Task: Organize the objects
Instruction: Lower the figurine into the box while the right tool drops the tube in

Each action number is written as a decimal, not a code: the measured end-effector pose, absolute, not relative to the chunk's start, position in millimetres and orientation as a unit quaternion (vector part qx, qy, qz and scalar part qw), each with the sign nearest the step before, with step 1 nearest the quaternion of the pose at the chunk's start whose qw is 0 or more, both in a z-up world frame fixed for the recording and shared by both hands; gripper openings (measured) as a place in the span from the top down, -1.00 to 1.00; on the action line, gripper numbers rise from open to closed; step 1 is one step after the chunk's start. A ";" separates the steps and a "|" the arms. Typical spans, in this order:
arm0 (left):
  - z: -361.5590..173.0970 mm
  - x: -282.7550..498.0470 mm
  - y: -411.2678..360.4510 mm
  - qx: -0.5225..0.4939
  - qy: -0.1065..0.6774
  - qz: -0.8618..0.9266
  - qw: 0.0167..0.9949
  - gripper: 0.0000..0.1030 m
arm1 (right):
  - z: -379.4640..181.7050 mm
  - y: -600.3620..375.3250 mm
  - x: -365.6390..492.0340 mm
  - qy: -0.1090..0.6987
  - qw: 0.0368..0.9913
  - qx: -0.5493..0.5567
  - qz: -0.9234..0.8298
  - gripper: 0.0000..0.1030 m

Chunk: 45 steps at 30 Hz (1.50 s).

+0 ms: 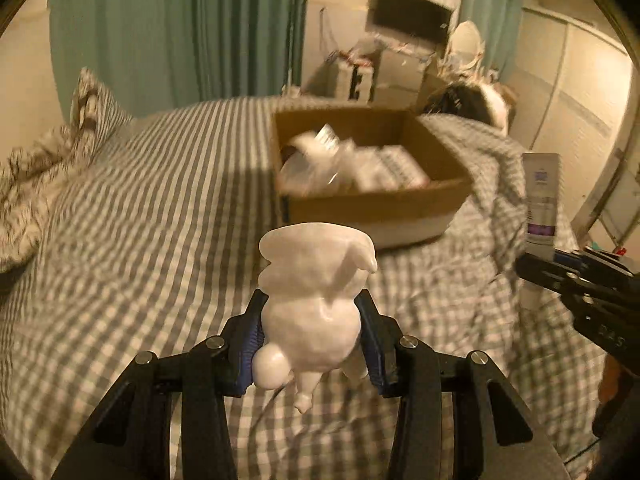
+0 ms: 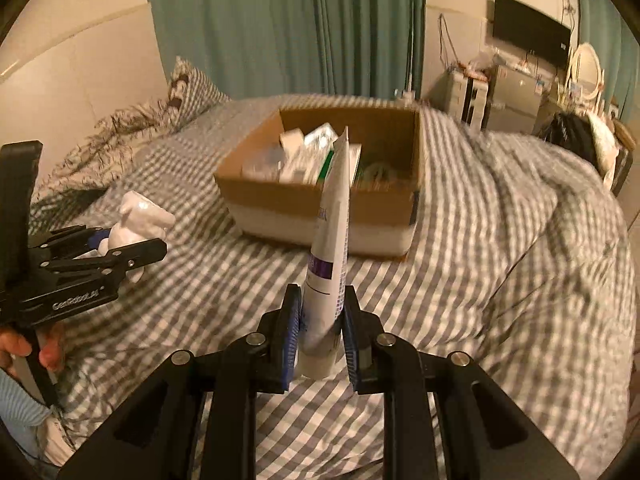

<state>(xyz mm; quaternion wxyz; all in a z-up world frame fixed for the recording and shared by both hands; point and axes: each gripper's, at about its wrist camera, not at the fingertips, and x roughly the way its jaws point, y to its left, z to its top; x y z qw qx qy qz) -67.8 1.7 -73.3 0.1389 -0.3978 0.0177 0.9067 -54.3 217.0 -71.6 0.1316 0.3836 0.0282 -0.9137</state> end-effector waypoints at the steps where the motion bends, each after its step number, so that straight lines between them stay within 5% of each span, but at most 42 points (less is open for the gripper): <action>1: -62.6 -68.1 5.7 -0.391 0.019 0.909 0.143 0.14 | -64.5 218.6 -54.4 0.032 0.131 0.377 -0.916 0.63; 19: 35.4 -195.8 71.2 -0.303 0.044 0.938 0.161 0.14 | 38.7 235.2 -162.9 0.088 0.114 0.290 -0.946 0.63; 41: -88.3 -316.0 95.1 -0.420 0.064 0.892 0.153 0.11 | -72.1 249.7 -289.2 0.075 0.123 0.395 -0.907 0.61; 43: -84.0 -314.9 93.7 -0.419 0.058 0.892 0.158 -0.07 | -69.8 250.2 -289.8 0.072 0.121 0.392 -0.909 0.42; 45: -77.8 -312.9 91.0 -0.415 0.059 0.894 0.156 -0.40 | -63.4 250.9 -284.2 0.074 0.110 0.377 -0.917 -0.16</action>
